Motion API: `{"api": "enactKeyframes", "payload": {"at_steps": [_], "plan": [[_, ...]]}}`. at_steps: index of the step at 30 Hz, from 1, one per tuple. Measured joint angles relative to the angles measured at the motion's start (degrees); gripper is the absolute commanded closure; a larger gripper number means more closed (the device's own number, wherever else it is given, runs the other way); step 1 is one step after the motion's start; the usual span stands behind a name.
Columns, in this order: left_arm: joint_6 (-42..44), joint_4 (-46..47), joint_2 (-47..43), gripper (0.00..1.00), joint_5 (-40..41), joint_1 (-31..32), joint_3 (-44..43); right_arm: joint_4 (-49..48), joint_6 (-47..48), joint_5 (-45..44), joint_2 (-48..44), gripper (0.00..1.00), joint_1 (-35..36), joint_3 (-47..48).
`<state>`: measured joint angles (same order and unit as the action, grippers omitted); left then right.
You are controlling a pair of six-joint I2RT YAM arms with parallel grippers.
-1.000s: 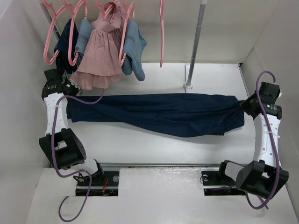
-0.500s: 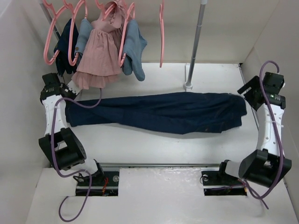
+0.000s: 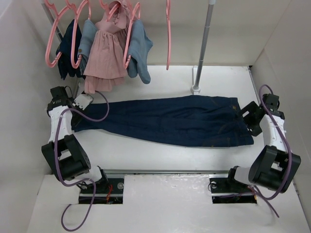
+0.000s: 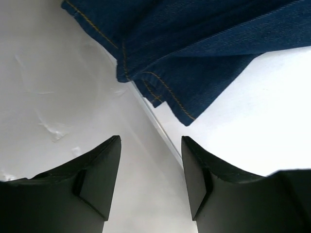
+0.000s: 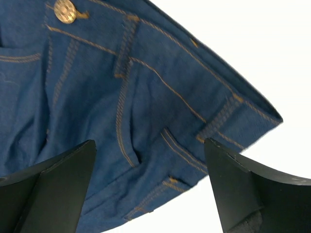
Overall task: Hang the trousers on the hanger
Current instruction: Flatten out the trousers at the center of the board.
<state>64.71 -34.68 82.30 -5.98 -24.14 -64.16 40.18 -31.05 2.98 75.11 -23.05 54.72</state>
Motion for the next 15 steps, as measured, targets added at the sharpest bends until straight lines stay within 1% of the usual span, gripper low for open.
{"api": "enactKeyframes", "payload": {"at_steps": [3, 5, 8, 11, 12, 15], "plan": [[-0.4, -0.1, -0.1, 0.49, -0.9, 0.0, 0.8, 0.1, -1.4, -0.3, -2.8, 0.03, 0.0, -2.6], [-0.7, 0.0, -0.3, 0.49, -1.7, 0.0, 2.0, -0.4, -2.5, -0.2, -2.9, 0.03, 0.0, -4.0], [-1.2, -0.1, -0.3, 0.49, -2.8, 0.6, 4.1, -1.7, -3.7, -0.2, 0.5, 0.09, -0.1, -5.1], [-2.0, 0.2, -0.3, 0.49, -3.3, 2.6, 5.3, -3.8, -4.5, 0.2, 5.9, 0.24, -0.1, -6.0], [-2.4, 0.3, -0.3, 0.49, -3.4, 3.5, 5.6, -4.4, -4.6, 0.4, 7.1, 0.35, -0.1, -6.6], [-3.4, 1.2, 0.2, 0.49, -3.5, 5.5, 6.2, -5.0, -5.0, 0.6, 8.1, 0.51, -0.1, -8.3]]}}
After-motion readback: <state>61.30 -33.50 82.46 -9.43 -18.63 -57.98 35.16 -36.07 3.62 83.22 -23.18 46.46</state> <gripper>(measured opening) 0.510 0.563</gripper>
